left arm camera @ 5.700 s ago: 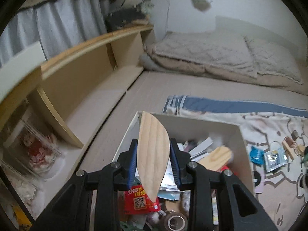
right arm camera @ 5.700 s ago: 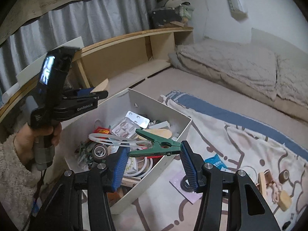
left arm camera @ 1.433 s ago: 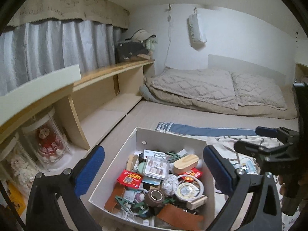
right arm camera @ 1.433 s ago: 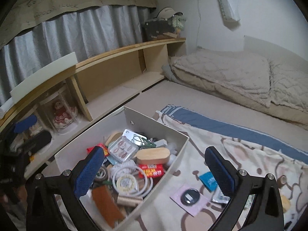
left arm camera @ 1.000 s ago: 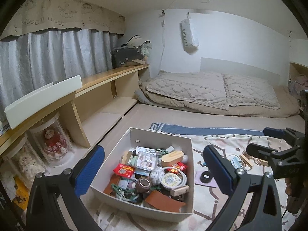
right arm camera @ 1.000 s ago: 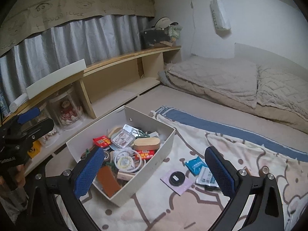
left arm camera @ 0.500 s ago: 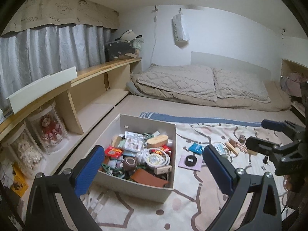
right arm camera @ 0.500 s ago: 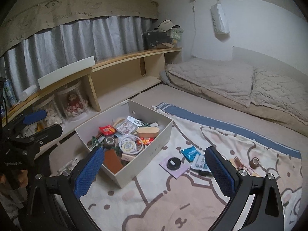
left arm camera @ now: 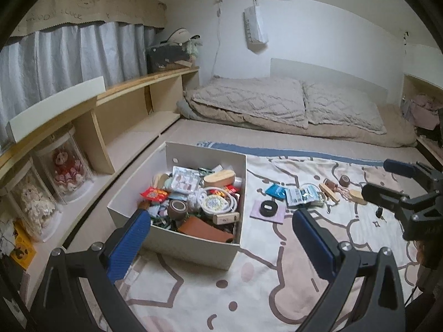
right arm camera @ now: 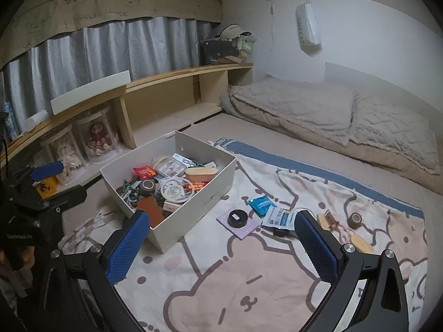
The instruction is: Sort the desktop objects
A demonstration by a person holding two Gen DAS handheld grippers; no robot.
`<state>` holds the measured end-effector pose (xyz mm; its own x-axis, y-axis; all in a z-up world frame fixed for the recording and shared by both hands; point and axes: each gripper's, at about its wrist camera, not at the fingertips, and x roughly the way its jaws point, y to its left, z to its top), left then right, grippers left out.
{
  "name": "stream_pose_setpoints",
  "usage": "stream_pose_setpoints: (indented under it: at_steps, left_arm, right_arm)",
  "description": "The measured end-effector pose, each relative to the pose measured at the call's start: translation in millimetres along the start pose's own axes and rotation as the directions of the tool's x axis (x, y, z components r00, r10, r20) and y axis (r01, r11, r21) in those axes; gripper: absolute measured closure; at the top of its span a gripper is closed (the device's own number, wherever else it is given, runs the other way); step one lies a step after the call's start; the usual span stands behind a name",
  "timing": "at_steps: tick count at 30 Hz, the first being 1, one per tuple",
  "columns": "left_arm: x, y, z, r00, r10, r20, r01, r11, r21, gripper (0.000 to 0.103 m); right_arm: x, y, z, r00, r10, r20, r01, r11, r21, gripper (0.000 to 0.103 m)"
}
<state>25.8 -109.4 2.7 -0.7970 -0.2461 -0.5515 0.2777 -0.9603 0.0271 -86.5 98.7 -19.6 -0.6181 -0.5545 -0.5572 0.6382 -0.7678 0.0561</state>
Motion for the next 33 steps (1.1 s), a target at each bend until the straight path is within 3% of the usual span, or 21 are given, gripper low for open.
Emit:
stream_pose_setpoints:
  at_steps: [12,33]
  left_arm:
    - [11.2,-4.7,-17.3,0.999,0.019,-0.046,-0.019,1.000,0.013,0.000]
    - [11.0,-8.4,-17.7,0.999,0.014,-0.040,-0.013,1.000,0.019,0.000]
  right_arm:
    - [1.7,-1.7,-8.4,1.000,-0.005,0.001,0.005,1.000,-0.024,0.000]
    - [6.0,1.0,-17.3,0.999,0.024,-0.043,-0.025,0.999,-0.025,0.000]
